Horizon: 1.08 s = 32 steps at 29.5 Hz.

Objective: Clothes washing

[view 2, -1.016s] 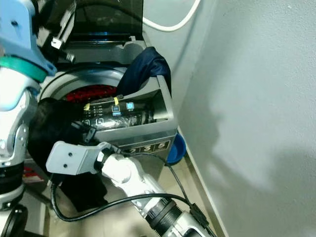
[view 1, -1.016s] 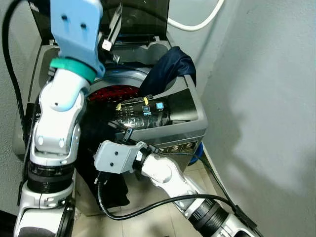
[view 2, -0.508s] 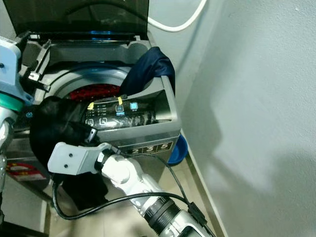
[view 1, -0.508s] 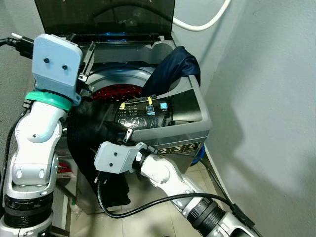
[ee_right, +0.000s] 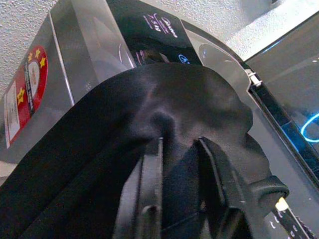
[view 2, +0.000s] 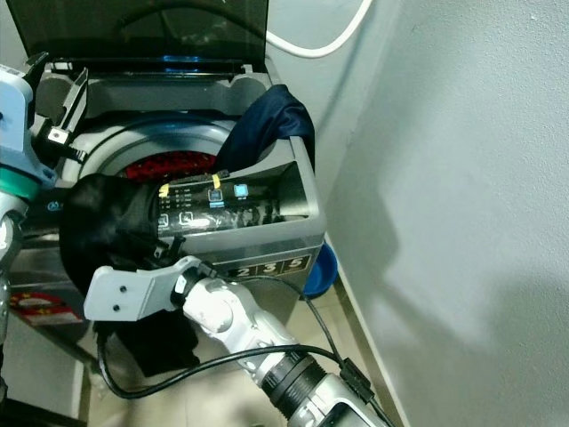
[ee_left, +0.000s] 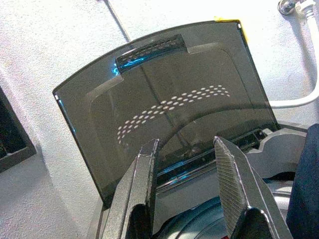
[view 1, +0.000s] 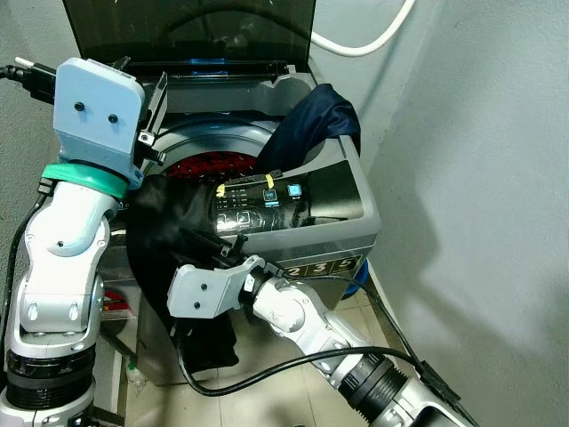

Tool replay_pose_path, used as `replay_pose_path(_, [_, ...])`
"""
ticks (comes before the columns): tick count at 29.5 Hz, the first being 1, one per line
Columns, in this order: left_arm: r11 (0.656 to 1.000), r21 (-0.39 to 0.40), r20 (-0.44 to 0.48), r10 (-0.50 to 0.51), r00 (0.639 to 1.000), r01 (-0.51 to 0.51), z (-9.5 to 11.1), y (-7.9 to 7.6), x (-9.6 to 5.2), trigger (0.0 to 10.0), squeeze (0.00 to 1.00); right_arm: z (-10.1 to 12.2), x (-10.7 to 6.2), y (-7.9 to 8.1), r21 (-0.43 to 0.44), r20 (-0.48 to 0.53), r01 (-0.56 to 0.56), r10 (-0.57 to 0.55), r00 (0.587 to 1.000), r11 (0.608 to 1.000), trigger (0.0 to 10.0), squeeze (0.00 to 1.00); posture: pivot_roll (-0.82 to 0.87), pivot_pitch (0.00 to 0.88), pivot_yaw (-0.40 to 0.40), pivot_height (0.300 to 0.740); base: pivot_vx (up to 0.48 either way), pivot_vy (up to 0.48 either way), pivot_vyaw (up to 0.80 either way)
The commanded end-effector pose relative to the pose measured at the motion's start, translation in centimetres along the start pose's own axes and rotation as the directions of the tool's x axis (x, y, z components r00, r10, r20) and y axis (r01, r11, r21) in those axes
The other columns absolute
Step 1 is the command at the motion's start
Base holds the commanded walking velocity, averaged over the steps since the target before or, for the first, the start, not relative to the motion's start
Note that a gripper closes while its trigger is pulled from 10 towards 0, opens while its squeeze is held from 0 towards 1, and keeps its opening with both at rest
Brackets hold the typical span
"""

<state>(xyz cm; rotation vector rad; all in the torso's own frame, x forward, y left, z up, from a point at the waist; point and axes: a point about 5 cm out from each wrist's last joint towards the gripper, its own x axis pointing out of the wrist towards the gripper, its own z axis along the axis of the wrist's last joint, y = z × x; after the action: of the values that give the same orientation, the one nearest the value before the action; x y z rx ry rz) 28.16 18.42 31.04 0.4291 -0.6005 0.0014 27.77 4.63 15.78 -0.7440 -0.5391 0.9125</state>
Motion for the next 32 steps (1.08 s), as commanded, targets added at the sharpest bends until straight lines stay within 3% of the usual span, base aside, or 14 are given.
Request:
replay_pose_path(1, [1.000,-0.004,0.018,0.002,1.000,-0.002,0.6,-0.1,0.1,10.0,0.00,-0.8,-0.2,0.1,-0.010,-0.037,-0.011,0.010,0.999,1.000,0.0,0.00,0.12,0.046,-0.022,0.740,0.000,0.000,0.00])
replay_pose_path(7, [1.000,-0.005,0.018,0.002,1.000,-0.002,0.6,-0.2,0.1,10.0,0.00,-0.8,-0.2,0.1,0.003,-0.037,-0.019,0.019,0.999,1.000,0.0,0.00,0.12,0.048,-0.024,0.740,0.000,0.000,0.00])
replay_pose_path(9, [1.000,-0.005,0.019,0.003,1.000,-0.003,0.7,-0.2,0.1,10.0,0.00,-0.7,-0.4,0.5,0.073,-0.021,-0.061,0.063,0.998,0.995,0.0,0.00,0.11,0.052,-0.024,0.740,0.000,0.000,0.00])
replay_pose_path(11, [1.000,-0.008,0.021,0.004,1.000,-0.003,0.8,-0.3,0.1,10.0,0.00,-0.1,-0.7,0.7,0.259,0.026,-0.103,0.100,0.995,0.960,0.0,0.00,0.11,0.056,-0.025,0.740,0.000,0.000,0.00])
replay_pose_path(14, [1.000,-0.008,0.021,0.004,1.000,-0.003,0.8,-0.3,0.1,10.0,0.00,-0.1,-0.7,0.7,0.259,0.026,-0.103,0.100,0.995,0.960,0.0,0.00,0.11,0.056,-0.025,0.740,0.000,0.000,0.00])
replay_pose_path(16, [1.000,-0.010,0.023,0.004,1.000,-0.004,0.8,-0.3,0.2,10.0,0.00,0.2,-0.7,0.3,0.322,0.046,-0.094,0.084,0.995,0.942,0.0,0.00,0.11,0.056,-0.025,0.740,0.000,0.000,0.00])
replay_pose_path(18, [1.000,-0.020,0.034,0.005,0.999,-0.004,1.0,-0.6,0.3,10.0,0.00,0.2,0.1,-2.7,0.386,0.029,0.057,-0.074,0.997,0.921,0.0,0.00,0.10,0.065,-0.025,0.740,0.000,0.000,0.00])
replay_pose_path(21, [1.000,-0.024,0.041,0.005,0.999,-0.004,1.1,-0.8,0.5,10.0,0.00,0.0,0.5,-4.4,0.396,0.011,0.136,-0.153,0.988,0.908,0.0,0.00,0.10,0.065,-0.025,0.740,0.000,0.000,0.00])
replay_pose_path(22, [1.000,-0.028,0.046,0.005,0.999,-0.003,1.3,-0.9,0.6,10.0,0.00,-0.1,0.8,-6.0,0.402,0.000,0.203,-0.222,0.975,0.893,1.9,0.00,0.10,0.066,-0.025,0.740,0.000,0.000,0.00])
replay_pose_path(23, [1.000,-0.030,0.052,0.003,0.999,-0.001,1.4,-1.0,0.7,10.0,0.00,0.1,0.9,-7.8,0.392,0.006,0.261,-0.286,0.958,0.882,8.7,0.00,0.10,0.066,-0.025,0.740,0.000,0.000,0.00])
replay_pose_path(24, [1.000,-0.030,0.052,0.003,0.999,-0.001,1.4,-1.0,0.7,10.0,0.00,0.1,0.9,-7.8,0.392,0.006,0.261,-0.286,0.958,0.882,8.7,0.00,0.10,0.066,-0.025,0.740,0.000,0.000,0.00])
replay_pose_path(25, [1.000,-0.027,0.055,0.002,0.999,0.000,1.4,-1.0,0.7,10.0,0.00,0.2,0.9,-8.2,0.385,0.016,0.272,-0.301,0.954,0.882,10.0,0.00,0.10,0.067,-0.025,0.740,0.000,0.000,0.00])
replay_pose_path(31, [1.000,-0.006,0.060,-0.010,0.998,0.010,1.5,-1.1,0.5,10.0,0.00,0.6,0.3,-8.2,0.376,0.056,0.229,-0.269,0.962,0.898,10.0,0.00,0.10,0.072,-0.025,0.740,0.000,0.000,0.00])
replay_pose_path(32, [1.000,0.001,0.058,-0.014,0.998,0.014,1.5,-1.0,0.4,10.0,0.00,0.9,0.0,-7.8,0.387,0.078,0.191,-0.238,0.968,0.902,10.0,1.00,0.10,0.072,-0.025,0.740,0.000,0.000,0.00])
